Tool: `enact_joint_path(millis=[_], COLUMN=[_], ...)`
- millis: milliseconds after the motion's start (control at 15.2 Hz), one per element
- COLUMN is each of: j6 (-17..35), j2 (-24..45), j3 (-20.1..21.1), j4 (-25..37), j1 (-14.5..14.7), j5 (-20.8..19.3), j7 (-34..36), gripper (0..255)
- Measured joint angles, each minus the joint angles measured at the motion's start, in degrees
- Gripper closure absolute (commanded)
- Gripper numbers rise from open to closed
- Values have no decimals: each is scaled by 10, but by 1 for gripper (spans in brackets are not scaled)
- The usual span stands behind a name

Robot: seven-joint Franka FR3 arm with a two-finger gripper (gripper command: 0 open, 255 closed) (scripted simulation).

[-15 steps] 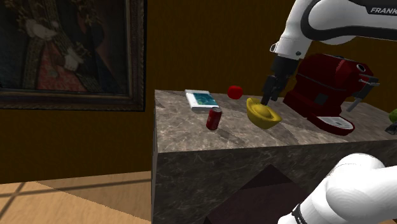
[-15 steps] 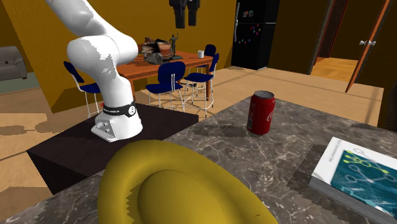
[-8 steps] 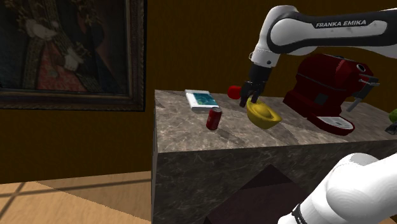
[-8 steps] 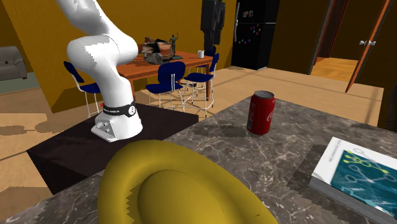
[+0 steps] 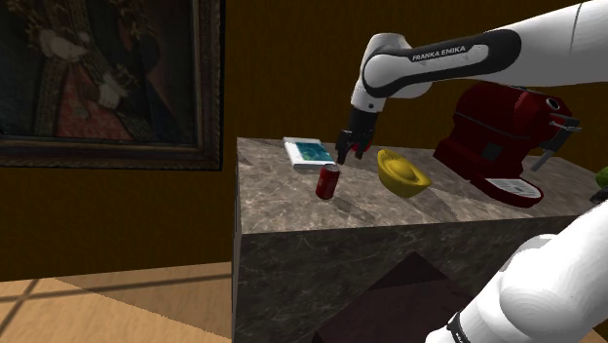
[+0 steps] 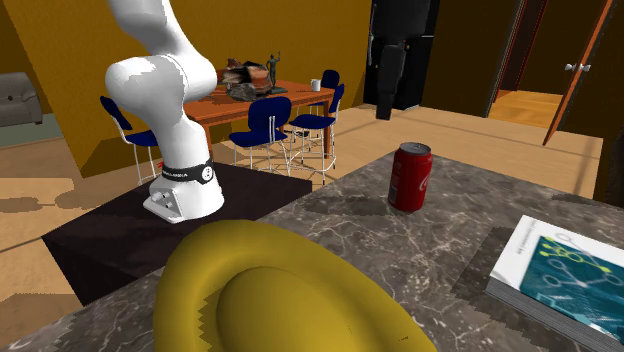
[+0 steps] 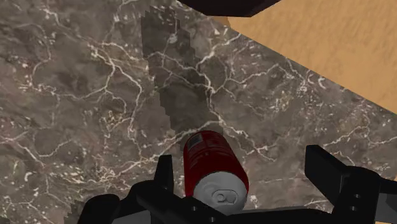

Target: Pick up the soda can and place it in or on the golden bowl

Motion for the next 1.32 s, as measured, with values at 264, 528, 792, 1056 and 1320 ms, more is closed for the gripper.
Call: enact_joint_path(millis=[264, 528, 792, 1056, 1320], j6=[36, 60, 90, 103, 103], j2=[84, 131, 142, 147, 148], j3=[-2, 0, 0, 1, 1], j4=[51, 75, 56, 49, 49], j1=[-1, 0, 1, 1, 1], j5=[1, 2, 3, 3, 3], j7=[-2, 1, 1, 1, 1], gripper=[0, 0, 0, 0, 255])
